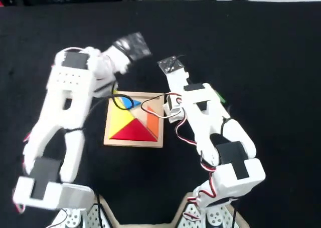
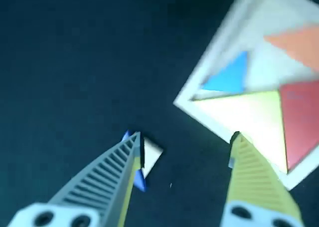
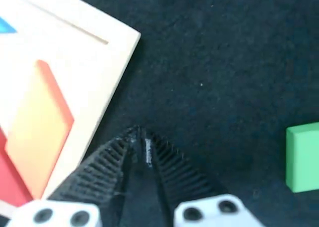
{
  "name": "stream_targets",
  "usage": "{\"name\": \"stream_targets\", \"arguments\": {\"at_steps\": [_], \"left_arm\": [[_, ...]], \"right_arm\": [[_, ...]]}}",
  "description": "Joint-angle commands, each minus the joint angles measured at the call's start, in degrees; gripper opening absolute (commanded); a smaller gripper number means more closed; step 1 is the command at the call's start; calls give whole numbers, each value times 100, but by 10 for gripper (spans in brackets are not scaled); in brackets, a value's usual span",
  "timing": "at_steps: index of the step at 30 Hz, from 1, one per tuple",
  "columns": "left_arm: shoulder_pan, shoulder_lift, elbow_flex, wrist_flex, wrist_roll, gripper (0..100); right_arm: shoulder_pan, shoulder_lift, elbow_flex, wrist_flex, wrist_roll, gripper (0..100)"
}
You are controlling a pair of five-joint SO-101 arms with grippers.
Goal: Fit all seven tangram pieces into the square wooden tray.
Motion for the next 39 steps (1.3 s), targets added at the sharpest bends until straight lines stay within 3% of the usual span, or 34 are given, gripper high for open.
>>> {"name": "stream_targets", "arguments": {"at_steps": [1, 7, 13, 17, 21, 29, 39], "left_arm": [[-541, -862, 136, 9, 1829, 281], [-1349, -2057, 2000, -185, 4088, 281], [-1798, -3323, 4523, -2075, 5846, 274], [-1895, -3842, 5798, -3314, 6013, 150], [-1912, -4018, 6299, -3842, 5996, 24], [-1613, -3675, 6651, -4536, 6022, 41], [-1411, -2989, 6466, -4782, 6022, 42]], "right_arm": [[114, -602, 233, -422, -88, 11], [-264, -1235, 787, -642, -70, 11], [-642, -1218, -312, 642, -88, 11], [-958, -857, -1068, 818, -44, 11], [-1327, -92, -1859, 800, -44, 11], [-1565, 1930, -3662, 1231, -44, 11], [-1538, 1921, -3811, 1380, -79, 11]]}}
